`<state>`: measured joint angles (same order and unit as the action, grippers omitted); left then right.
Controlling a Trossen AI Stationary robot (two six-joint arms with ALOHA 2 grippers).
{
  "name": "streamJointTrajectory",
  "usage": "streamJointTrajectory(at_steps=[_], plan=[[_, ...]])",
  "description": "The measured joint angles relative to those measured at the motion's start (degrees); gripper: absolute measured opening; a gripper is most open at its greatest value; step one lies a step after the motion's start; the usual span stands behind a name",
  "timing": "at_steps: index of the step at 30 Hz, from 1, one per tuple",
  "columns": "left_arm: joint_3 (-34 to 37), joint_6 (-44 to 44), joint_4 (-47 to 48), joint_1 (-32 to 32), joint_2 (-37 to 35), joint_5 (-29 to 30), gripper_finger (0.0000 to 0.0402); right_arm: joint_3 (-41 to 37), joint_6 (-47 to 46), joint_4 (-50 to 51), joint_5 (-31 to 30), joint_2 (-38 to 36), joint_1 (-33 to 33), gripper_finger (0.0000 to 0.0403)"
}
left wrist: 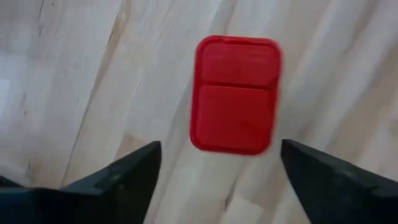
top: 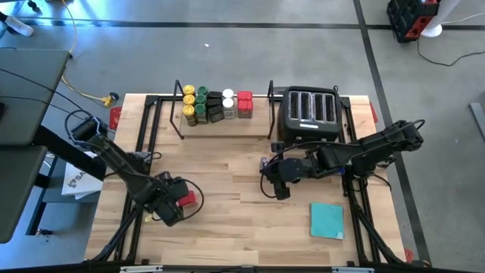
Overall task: Shelf spices
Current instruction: Put the red seasoning container on the shelf aligned with the other red seasoning containers
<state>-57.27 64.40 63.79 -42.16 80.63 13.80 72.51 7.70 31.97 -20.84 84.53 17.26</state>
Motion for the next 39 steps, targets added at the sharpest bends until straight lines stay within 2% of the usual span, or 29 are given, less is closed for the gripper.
streamJointTrajectory(at_steps=[4,10,14,20,22,26,31,35,39], plan=[[3.31,-0.3,-3.54,1.46,0.45,0.27,0.0351,0.0,0.0,0.12,0.02,0.0,0.0,0.0],[5.93,-6.04,-10.1,3.1,0.47,2.62,0.0343,0.0,-0.14,0.2,0.02,0.0,0.0,0.0],[5.92,-8.33,-11.06,5.01,0.47,3.31,0.0305,0.0,-0.21,0.2,0.02,0.0,0.0,0.0],[5.87,-13.04,-11.3,8.09,0.4,0.5,0.0213,0.0,-0.7,2.5,-0.02,0.0,0.93,0.0],[5.2,-15.2,-11.52,9.53,0.44,-0.44,0.021,0.0,-2.22,5.18,-0.01,-0.47,1.96,0.0],[-0.25,-22.19,-11.71,14.18,0.52,-1.06,0.021,0.0,-7.08,10.82,-1.26,-3.42,4.51,0.0],[-10.29,-37.93,-12.87,24.68,1.72,-0.39,0.021,0.0,-10.32,13.25,-7.06,-7.56,7.51,0.0],[-19.75,-53.5,-12.75,34.96,7.94,-1.51,0.021,0.0,-10.71,13.25,-10.11,-9.61,8.4,0.0],[-29.91,-67.97,-12.26,43.68,16.55,-3.33,0.021,0.0,-12.16,14.02,-10.52,-10.1,8.39,0.0]])
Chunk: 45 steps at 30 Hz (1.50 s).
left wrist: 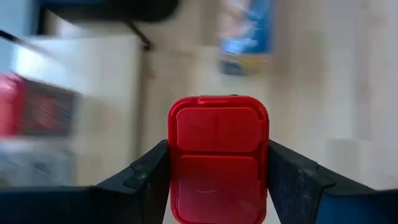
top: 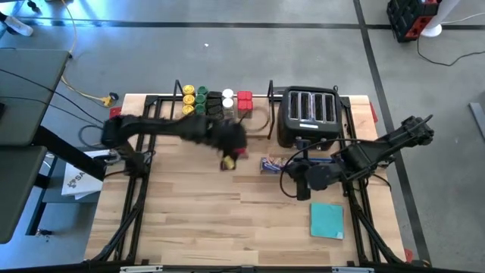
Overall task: Shelf spices
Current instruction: Put the red seasoning container on the shelf aligned with the other red seasoning containers
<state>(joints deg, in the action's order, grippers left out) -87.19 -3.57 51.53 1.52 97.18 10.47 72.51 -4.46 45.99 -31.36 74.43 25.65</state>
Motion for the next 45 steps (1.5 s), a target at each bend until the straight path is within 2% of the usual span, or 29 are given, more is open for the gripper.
streamJointTrajectory(at_steps=[4,8,11,16,22,27,36,41,45], plan=[[-8.66,-10.63,1.98,7.02,7.82,0.13,0.021,0.0,-3.41,2.97,0.11,0.17,0.02,0.0],[-13.6,-17.26,2.22,12.28,13.23,0.14,0.021,0.0,-7.46,6.28,0.11,0.2,0.02,0.0],[-15.19,-20.25,2.2,15.04,15.86,0.11,0.0212,0.0,-8.79,7.31,0.05,0.2,0.4,0.0],[-15.18,-23.09,2.3,17.16,18.8,-0.19,0.025,0.0,-8.82,6.88,0.02,0.22,1.65,0.0],[-15.24,-25.01,0.97,17.68,19.32,0.83,0.0265,0.0,-9.04,6.92,-0.1,0.22,2.16,0.0],[-15.24,-26.46,-1.32,17.63,19.3,6.0,0.0267,0.0,-8.69,6.92,-0.13,0.22,2.16,0.0],[-15.37,-30.04,-3.54,16.4,18.56,11.11,0.0269,0.0,-8.78,6.91,-0.13,0.22,2.16,0.0],[-15.54,-28.17,-1.81,14.59,15.14,10.67,0.0269,0.0,-8.78,6.92,-0.13,0.24,2.16,0.0],[-15.62,-25.9,4.26,13.66,13.2,8.41,0.0262,0.0,-8.78,6.89,-0.14,0.24,2.16,0.0]])
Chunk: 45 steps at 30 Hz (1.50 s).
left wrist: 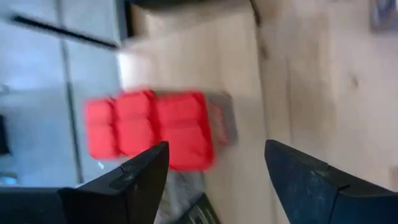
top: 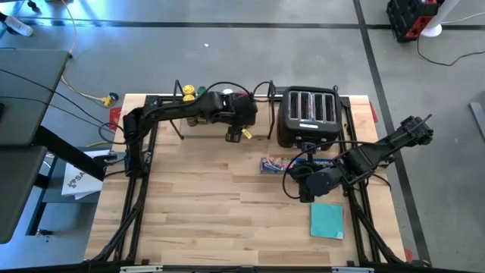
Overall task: Shelf spices
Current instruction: Put the red seasoning container on the shelf aligned with the other red seasoning containers
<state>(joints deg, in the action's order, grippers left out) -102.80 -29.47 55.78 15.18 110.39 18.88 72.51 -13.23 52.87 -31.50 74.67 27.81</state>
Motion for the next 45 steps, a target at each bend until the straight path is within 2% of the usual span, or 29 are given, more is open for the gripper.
streamJointTrajectory(at_steps=[3,8,14,19,27,33,37,39,43,45], plan=[[0.36,2.56,4.58,0.69,0.54,-0.27,0.0241,0.0,0.15,-0.36,0.0,0.0,0.0,0.0],[4.22,4.52,4.08,2.52,0.66,0.35,0.0175,0.0,0.24,-0.78,-0.01,0.0,0.0,0.0],[7.56,4.94,0.35,4.47,0.74,1.16,0.0101,0.0,1.14,-0.82,-0.02,0.0,0.0,0.0],[8.41,4.29,-3.69,5.19,0.74,0.54,0.0066,0.0,0.99,-0.84,-0.01,0.0,0.0,0.0],[8.39,3.83,-7.95,5.81,0.7,-1.27,0.0041,0.0,0.39,-0.82,-0.01,0.0,0.0,0.0],[8.37,3.75,-8.77,5.69,0.45,4.34,0.0037,0.0,0.21,-0.82,-0.01,0.0,0.0,0.0],[8.37,4.16,-7.53,4.52,-1.5,5.74,0.0037,-1.39,1.23,-1.28,-0.25,-0.04,0.0,0.0],[8.37,5.69,-7.94,3.68,-3.16,2.91,0.0037,-3.13,1.6,-1.96,-0.77,0.0,-0.08,0.0],[8.25,9.64,-11.81,3.14,-4.47,-9.23,0.0033,-6.13,1.68,-4.99,-1.29,0.01,-0.55,0.0],[8.26,10.69,-13.42,3.29,-3.38,-9.71,0.0025,-6.38,1.76,-6.24,-1.3,0.02,-0.57,0.0]])
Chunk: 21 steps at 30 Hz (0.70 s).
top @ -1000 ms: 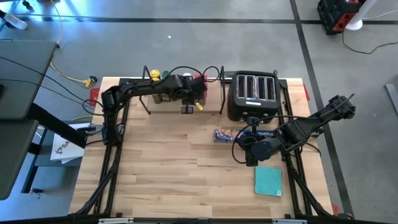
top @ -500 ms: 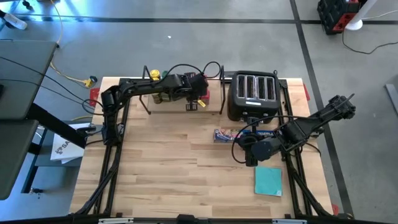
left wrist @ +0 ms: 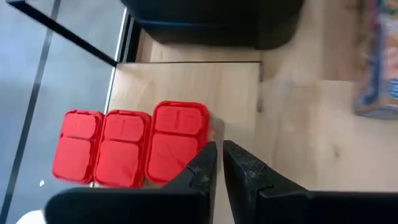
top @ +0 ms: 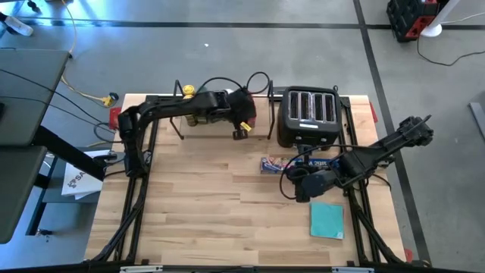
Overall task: Shelf spices
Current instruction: Put the red seasoning container on the shelf aligned with the other red seasoning containers
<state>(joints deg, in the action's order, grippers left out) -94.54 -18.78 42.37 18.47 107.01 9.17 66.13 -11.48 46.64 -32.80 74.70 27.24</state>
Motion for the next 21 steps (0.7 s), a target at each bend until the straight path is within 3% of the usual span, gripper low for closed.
streamJointTrajectory(at_steps=[7,21], plan=[[0.11,0.17,-2.76,1.62,4.78,2.96,0.0003,0.22,1.26,-1.81,0.89,-0.17,0.17,0.0],[0.0,0.64,-1.68,2.13,4.84,3.29,0.0001,0.22,1.08,-1.51,1.34,-0.17,0.17,0.0]])
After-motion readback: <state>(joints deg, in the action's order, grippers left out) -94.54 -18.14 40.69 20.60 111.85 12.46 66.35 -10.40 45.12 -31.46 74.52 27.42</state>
